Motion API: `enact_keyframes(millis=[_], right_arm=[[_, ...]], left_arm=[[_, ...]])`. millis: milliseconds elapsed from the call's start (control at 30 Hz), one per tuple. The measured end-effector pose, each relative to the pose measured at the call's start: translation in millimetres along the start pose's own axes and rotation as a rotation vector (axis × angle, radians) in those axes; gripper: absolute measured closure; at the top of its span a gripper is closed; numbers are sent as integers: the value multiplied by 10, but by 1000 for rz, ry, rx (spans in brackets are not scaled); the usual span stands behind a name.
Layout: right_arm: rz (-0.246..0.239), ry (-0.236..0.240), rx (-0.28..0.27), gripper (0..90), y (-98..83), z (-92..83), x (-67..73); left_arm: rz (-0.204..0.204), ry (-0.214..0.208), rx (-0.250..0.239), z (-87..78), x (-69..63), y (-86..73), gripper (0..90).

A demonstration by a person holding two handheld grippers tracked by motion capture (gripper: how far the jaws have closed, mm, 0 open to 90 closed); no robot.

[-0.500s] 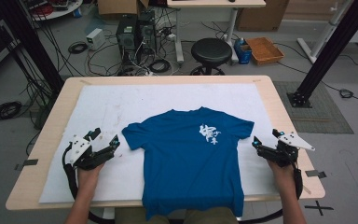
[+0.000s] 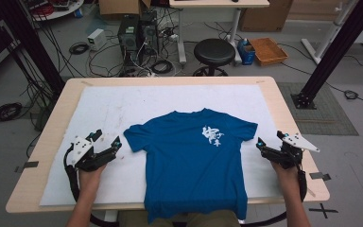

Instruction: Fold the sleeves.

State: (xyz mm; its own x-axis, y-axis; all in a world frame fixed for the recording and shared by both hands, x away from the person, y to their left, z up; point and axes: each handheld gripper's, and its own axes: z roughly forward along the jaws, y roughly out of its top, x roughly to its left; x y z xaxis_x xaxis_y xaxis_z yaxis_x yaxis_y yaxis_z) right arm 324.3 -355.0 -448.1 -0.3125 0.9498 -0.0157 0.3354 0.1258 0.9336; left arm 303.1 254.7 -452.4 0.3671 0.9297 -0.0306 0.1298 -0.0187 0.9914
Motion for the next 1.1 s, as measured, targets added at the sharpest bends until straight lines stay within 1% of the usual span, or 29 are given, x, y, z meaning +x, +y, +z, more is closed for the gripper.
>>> enact_keyframes(millis=[100,233,333,400,500,567,633,767,867,933,967,1000,1067,1100], right_arm=[[29,-9,8,166,7,10,-24],[96,-22,33,166,18,24,-86],[157,-3,55,166,28,31,-119],[186,-12,71,167,52,45,-125],[223,-23,105,167,99,101,-135],[242,-33,130,167,130,171,-137],[264,-43,168,170,159,253,-122],[257,-68,234,236,218,397,-64],[256,-78,261,274,253,495,-6],[243,-77,267,305,256,571,37],[228,-80,286,326,257,617,57],[211,-87,317,353,262,663,85],[165,-118,364,396,253,743,137],[144,-140,369,409,262,756,173]], left_arm=[[-7,7,5,4,0,3,236],[-6,8,16,4,-14,6,236],[-1,6,18,9,-20,6,236],[4,8,28,14,-21,9,236],[9,10,31,18,-29,9,235],[14,12,32,20,-35,10,236],[23,15,38,20,-39,11,236],[22,16,41,20,-49,13,236],[28,14,48,20,-61,14,235],[33,13,53,20,-73,15,236],[38,14,55,21,-77,15,236],[39,16,55,21,-80,15,235],[38,20,58,22,-78,15,236],[30,23,58,26,-76,15,236]])
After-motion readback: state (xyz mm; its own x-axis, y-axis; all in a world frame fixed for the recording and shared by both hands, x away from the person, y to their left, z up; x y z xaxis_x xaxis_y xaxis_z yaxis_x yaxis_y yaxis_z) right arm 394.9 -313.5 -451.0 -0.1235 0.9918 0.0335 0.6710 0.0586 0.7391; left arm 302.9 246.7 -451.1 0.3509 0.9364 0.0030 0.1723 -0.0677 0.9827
